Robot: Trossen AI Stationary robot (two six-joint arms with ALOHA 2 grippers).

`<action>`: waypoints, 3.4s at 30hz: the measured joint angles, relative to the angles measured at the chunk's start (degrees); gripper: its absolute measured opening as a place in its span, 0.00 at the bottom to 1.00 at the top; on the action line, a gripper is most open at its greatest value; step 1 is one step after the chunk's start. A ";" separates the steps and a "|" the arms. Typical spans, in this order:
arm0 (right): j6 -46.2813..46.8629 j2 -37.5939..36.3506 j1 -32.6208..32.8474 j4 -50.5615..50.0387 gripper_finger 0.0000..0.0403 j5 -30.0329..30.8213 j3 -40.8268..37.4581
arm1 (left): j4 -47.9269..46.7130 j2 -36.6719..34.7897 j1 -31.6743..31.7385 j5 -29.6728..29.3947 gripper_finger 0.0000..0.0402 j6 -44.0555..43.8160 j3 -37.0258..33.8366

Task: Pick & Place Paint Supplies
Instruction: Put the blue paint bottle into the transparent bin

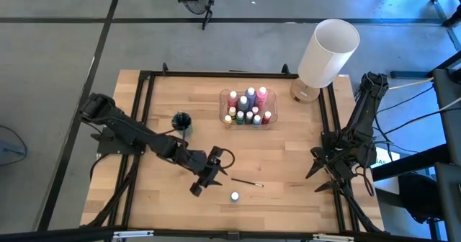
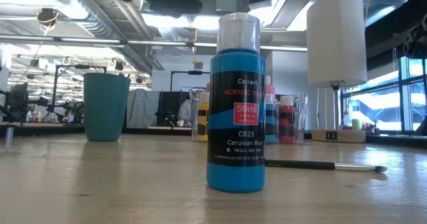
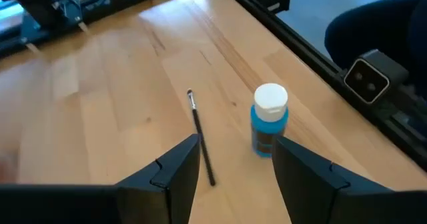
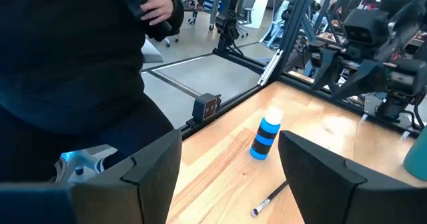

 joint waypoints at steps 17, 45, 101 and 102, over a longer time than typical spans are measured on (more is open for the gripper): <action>-0.22 0.00 -0.02 -0.09 0.63 0.16 -0.02 | 5.82 0.54 -0.40 0.00 0.45 2.86 0.00; 1.06 0.00 -0.02 -1.40 0.63 0.44 -0.02 | 4.20 0.54 -0.49 -0.07 0.66 6.28 0.00; 14.99 2.27 0.00 -1.25 0.63 1.51 -0.04 | 16.21 10.58 -2.34 -2.44 0.66 -17.16 -0.03; 14.99 2.39 0.00 -1.23 0.63 1.51 -0.04 | 16.21 10.58 -2.80 -2.65 0.66 -17.06 -0.04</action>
